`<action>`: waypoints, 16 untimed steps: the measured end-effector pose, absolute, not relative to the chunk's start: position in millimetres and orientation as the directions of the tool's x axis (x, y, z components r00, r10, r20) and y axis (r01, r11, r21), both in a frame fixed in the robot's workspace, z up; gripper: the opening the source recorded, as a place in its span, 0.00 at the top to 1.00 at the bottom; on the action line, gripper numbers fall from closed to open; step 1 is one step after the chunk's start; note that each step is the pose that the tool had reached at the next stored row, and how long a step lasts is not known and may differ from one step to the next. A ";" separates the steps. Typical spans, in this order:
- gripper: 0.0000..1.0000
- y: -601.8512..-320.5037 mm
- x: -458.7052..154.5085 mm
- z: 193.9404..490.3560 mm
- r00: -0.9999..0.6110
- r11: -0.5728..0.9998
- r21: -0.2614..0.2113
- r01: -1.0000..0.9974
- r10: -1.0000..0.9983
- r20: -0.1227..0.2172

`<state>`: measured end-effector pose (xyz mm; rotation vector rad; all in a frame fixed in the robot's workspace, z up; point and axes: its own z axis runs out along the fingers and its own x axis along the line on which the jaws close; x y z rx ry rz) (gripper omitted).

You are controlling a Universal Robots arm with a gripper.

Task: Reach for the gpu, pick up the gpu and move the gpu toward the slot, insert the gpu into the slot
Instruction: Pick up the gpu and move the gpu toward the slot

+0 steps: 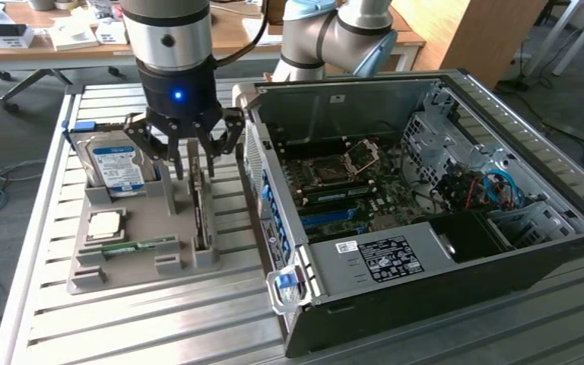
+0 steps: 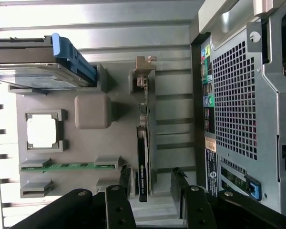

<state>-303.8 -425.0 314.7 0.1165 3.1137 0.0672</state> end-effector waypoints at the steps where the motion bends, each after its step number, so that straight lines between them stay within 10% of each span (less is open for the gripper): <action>1: 0.53 -425.0 -303.8 312.9 -0.997 0.996 0.044 0.074 0.075 -0.023; 16: 0.53 -425.0 -303.9 284.2 -0.997 0.996 0.042 0.074 0.075 -0.023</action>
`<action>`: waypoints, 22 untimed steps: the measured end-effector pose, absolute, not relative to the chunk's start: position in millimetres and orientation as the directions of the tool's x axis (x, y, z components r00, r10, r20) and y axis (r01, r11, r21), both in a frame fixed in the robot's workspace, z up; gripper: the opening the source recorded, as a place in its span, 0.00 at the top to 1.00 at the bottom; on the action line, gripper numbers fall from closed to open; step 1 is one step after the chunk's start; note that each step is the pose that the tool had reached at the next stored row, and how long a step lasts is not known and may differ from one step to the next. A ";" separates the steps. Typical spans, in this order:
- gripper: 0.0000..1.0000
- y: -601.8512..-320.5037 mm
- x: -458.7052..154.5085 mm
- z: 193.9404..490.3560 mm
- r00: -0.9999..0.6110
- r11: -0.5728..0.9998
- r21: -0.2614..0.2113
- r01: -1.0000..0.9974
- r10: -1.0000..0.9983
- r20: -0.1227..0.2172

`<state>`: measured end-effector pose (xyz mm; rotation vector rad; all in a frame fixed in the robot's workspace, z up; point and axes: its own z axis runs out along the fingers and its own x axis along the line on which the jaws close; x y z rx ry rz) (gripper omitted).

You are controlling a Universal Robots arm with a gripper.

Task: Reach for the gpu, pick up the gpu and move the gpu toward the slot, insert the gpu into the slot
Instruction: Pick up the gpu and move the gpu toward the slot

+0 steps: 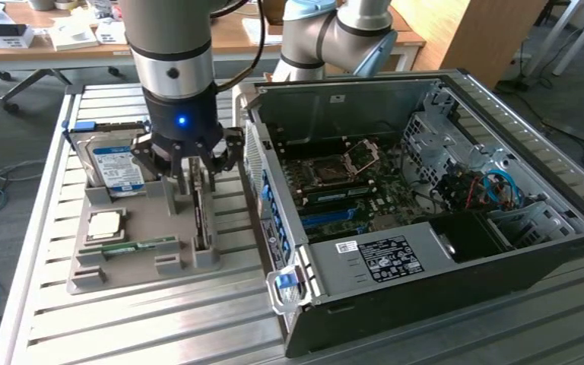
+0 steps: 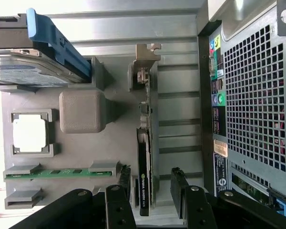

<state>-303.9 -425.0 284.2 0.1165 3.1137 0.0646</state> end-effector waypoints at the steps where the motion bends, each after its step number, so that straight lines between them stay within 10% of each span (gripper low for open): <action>1: 0.53 -425.0 -303.9 282.6 -0.997 0.996 0.042 0.074 0.075 -0.023; 22: 0.53 -425.0 -303.9 253.1 -0.997 0.996 0.042 0.074 0.075 -0.023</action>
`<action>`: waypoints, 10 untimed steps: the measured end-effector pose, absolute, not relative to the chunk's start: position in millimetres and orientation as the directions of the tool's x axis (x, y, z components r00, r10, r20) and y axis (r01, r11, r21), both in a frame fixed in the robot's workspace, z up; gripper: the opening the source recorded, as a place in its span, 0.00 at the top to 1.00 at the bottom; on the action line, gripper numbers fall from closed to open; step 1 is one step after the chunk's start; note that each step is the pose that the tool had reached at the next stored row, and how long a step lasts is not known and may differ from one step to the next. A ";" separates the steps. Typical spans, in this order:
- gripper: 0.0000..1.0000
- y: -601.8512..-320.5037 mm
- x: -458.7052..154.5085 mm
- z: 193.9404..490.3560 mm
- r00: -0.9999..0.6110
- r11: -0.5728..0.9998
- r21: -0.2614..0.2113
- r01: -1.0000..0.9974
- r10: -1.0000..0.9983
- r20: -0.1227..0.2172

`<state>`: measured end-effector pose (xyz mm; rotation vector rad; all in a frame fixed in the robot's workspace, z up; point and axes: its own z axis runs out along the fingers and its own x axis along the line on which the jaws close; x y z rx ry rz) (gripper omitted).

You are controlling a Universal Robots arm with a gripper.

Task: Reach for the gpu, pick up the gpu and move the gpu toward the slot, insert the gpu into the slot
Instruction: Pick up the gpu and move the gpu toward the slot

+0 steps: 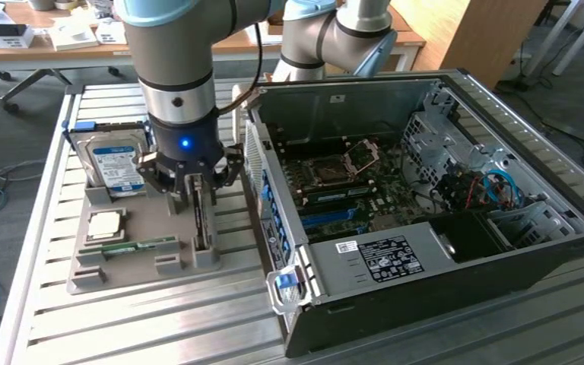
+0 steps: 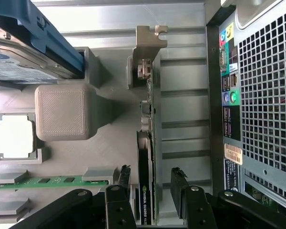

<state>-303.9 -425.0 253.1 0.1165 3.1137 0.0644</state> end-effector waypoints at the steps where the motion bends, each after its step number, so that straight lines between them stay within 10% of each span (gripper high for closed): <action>1: 0.53 -425.0 -303.9 252.0 -0.997 0.996 0.042 0.074 0.075 -0.024; 10: 0.53 -425.0 -303.9 243.4 -0.997 0.996 0.042 0.074 0.075 -0.024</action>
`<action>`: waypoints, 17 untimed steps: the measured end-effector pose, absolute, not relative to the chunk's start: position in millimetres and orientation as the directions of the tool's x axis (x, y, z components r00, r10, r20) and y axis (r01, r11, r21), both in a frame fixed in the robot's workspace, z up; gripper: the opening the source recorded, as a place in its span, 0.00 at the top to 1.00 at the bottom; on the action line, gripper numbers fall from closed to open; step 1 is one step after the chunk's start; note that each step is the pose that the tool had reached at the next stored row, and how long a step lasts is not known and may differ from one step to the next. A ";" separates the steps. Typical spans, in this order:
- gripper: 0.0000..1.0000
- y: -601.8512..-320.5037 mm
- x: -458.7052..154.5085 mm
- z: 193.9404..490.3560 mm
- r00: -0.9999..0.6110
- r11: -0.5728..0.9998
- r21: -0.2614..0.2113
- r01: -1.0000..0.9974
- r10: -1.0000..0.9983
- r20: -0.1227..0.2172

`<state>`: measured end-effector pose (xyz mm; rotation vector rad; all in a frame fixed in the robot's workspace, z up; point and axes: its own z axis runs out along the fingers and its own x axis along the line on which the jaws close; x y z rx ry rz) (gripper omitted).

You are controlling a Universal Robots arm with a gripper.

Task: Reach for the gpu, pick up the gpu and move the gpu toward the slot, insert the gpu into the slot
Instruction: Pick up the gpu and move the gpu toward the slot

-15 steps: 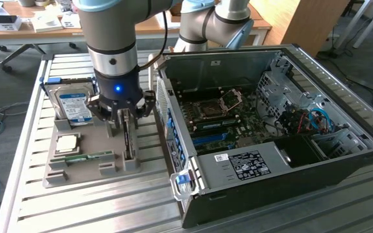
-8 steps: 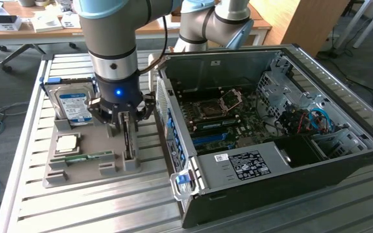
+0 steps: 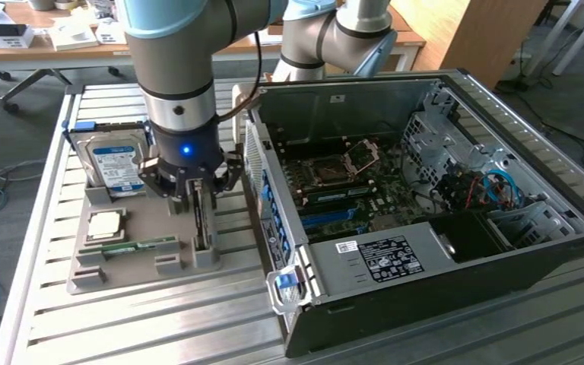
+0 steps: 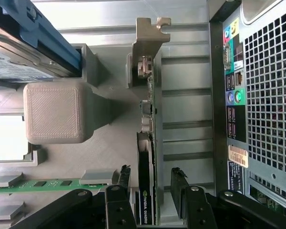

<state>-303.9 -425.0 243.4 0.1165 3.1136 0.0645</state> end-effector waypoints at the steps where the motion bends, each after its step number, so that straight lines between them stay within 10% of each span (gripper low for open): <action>1: 0.53 -425.0 -303.9 242.6 -0.997 0.996 0.042 0.074 0.075 -0.024; 17: 0.53 -424.9 -304.5 236.9 -0.997 0.996 0.042 0.074 0.075 -0.023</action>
